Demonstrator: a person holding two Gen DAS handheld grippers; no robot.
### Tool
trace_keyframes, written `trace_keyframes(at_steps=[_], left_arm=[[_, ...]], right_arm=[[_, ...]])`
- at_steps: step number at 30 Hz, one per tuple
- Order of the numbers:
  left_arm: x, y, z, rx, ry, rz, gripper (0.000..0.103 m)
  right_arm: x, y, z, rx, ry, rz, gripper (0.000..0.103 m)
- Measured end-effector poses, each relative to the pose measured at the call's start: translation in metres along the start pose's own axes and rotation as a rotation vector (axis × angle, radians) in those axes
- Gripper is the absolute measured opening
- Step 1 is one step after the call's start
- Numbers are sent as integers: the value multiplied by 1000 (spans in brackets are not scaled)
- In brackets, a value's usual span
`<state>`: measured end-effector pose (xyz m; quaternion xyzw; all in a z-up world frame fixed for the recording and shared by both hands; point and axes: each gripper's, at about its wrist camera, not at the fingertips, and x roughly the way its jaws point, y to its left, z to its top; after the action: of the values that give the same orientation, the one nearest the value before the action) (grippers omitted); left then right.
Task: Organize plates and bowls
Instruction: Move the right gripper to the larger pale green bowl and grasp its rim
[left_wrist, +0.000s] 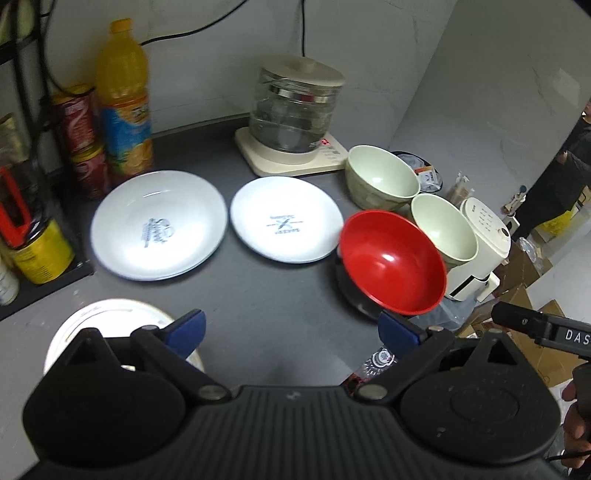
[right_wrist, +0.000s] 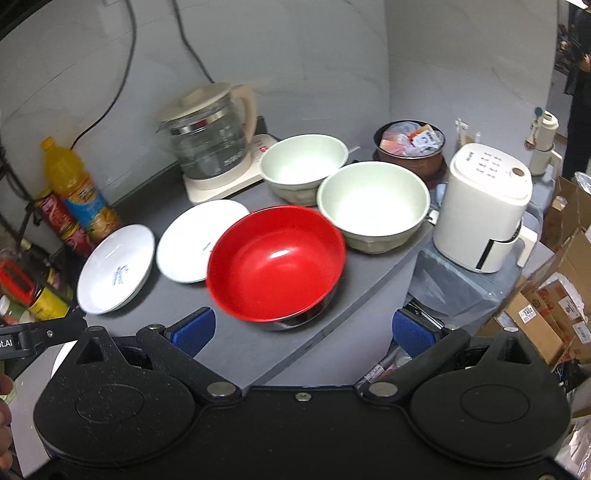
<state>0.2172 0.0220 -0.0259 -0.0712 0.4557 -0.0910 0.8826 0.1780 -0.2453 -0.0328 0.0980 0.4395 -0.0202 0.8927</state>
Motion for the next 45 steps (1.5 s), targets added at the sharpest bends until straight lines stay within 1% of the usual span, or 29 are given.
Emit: trace_keyframes(at_steps=[3, 8, 14, 20, 21, 23, 27, 29, 30, 33, 34, 36, 40, 41, 42, 45], left_arm=[[11, -11, 9, 10, 3, -11, 100], [33, -41, 28, 43, -4, -52, 100], [59, -79, 51, 61, -4, -52, 100], [89, -111, 73, 77, 2, -56, 91], [94, -115, 76, 73, 9, -57, 90], [104, -123, 82, 66, 21, -58, 83], [125, -139, 90, 65, 43, -65, 76], [135, -148, 93, 75, 48, -64, 71], [140, -153, 94, 79, 50, -63, 71], [157, -165, 99, 75, 63, -62, 63], [164, -167, 100, 73, 70, -62, 60], [176, -174, 102, 72, 80, -64, 57], [199, -187, 107, 78, 101, -63, 48], [204, -190, 108, 76, 104, -64, 46], [208, -191, 109, 74, 108, -62, 45], [226, -198, 117, 55, 129, -54, 42]], right_arm=[[6, -11, 7, 11, -1, -17, 103], [21, -34, 21, 35, -2, -9, 103], [36, -62, 46, 37, -10, 1, 103], [58, -87, 66, 43, -5, 10, 102], [62, -90, 70, 43, -2, 9, 100], [72, -97, 76, 47, 8, 12, 96], [89, -110, 86, 54, 34, 31, 85], [99, -116, 91, 52, 48, 40, 82], [104, -119, 93, 50, 57, 43, 78], [119, -130, 97, 55, 87, 55, 71], [124, -135, 99, 58, 97, 56, 70], [134, -144, 101, 66, 123, 60, 65], [152, -159, 104, 80, 167, 77, 61], [156, -162, 104, 77, 174, 79, 57], [162, -164, 105, 73, 186, 82, 54], [175, -170, 109, 73, 214, 101, 48]])
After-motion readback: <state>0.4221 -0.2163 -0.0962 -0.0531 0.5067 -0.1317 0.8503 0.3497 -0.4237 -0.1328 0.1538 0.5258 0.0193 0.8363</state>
